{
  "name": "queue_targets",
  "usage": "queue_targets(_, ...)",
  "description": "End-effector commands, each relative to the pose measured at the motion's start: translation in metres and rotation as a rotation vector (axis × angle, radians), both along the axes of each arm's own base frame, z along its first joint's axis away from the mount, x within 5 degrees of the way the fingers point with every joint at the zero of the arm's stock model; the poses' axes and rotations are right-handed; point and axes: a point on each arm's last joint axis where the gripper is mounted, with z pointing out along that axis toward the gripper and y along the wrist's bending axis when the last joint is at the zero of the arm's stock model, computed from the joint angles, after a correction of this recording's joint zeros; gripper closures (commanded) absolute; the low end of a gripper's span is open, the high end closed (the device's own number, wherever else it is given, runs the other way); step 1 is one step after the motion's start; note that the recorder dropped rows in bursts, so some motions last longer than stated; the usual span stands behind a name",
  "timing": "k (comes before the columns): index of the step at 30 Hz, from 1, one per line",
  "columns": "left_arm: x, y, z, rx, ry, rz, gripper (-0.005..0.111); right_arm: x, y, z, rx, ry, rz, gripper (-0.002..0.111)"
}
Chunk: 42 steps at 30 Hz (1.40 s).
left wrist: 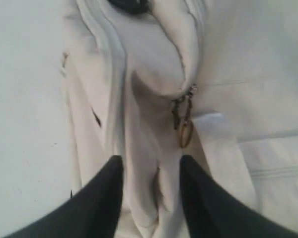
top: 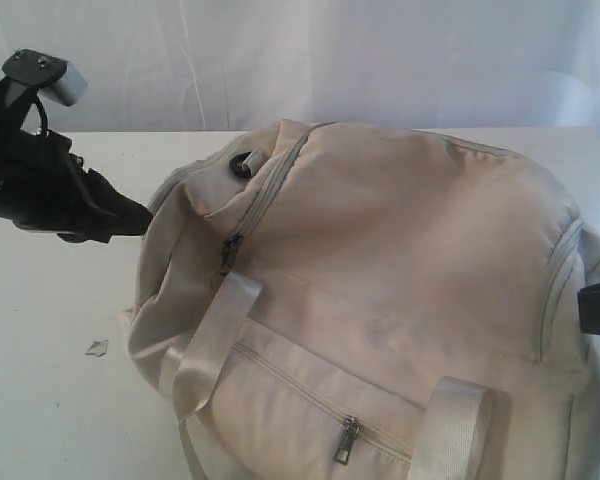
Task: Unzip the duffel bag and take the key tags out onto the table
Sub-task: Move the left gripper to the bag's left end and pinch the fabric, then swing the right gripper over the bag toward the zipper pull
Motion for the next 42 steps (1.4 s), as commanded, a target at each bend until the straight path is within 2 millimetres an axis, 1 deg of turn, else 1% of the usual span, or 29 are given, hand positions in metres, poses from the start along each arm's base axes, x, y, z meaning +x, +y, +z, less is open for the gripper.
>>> queue_targets(1,0.017,-0.002,-0.009,-0.046,-0.012,0.064,0.037,0.002,0.000,0.004,-0.001,-0.031,0.004,0.108)
queue_targets(3,0.024,-0.003,-0.017,-0.047,0.015,0.058,0.034,0.002,0.000,0.005,-0.002,-0.040,0.001,0.108)
queue_targets(7,0.036,-0.009,-0.027,-0.099,0.094,0.030,0.034,0.003,0.000,0.006,-0.002,-0.052,-0.003,0.108)
queue_targets(10,0.042,-0.013,-0.034,-0.156,0.137,0.046,0.036,0.004,0.000,0.006,-0.005,-0.057,-0.003,0.108)
queue_targets(12,0.043,-0.014,-0.038,-0.176,0.159,0.053,0.045,0.004,-0.001,0.006,-0.005,-0.065,-0.006,0.108)
queue_targets(13,0.044,-0.014,-0.040,-0.179,0.172,0.056,0.053,0.004,-0.001,0.007,-0.007,-0.069,-0.007,0.108)
queue_targets(19,0.037,-0.020,-0.044,-0.214,0.263,-0.009,0.107,0.006,-0.002,0.008,-0.010,-0.094,-0.015,0.108)
queue_targets(22,0.034,-0.016,-0.046,-0.198,0.298,-0.031,0.107,0.008,-0.002,0.010,-0.013,-0.125,-0.026,0.108)
queue_targets(24,0.033,-0.007,-0.049,-0.167,0.337,0.005,0.107,0.009,-0.003,0.011,-0.019,-0.138,-0.029,0.103)
queue_targets(26,0.031,0.005,-0.050,-0.138,0.388,0.060,0.107,0.010,-0.004,0.011,-0.039,-0.142,-0.029,0.095)
queue_targets(29,0.024,0.028,-0.047,-0.094,0.419,0.126,0.107,0.012,-0.006,0.012,-0.054,-0.162,-0.036,0.079)
queue_targets(32,0.017,0.049,-0.040,-0.117,0.408,0.232,0.107,0.021,-0.007,0.010,-0.054,-0.176,-0.050,0.062)
queue_targets(34,0.012,0.058,-0.034,-0.136,0.392,0.275,0.107,0.030,-0.006,0.006,-0.042,-0.154,-0.055,0.055)
queue_targets(35,0.009,0.063,-0.031,-0.144,0.386,0.299,0.107,0.035,-0.006,0.003,-0.046,-0.138,-0.051,0.054)
queue_targets(38,-0.001,0.067,-0.028,-0.153,0.380,0.326,0.107,0.051,-0.003,-0.009,-0.020,-0.062,-0.022,0.054)
queue_targets(40,-0.008,0.068,-0.030,-0.147,0.377,0.342,0.107,0.062,0.001,-0.013,0.015,-0.036,0.011,0.054)
queue_targets(42,-0.017,0.070,-0.036,-0.142,0.385,0.370,0.107,0.073,0.006,-0.013,0.053,-0.027,0.053,0.054)
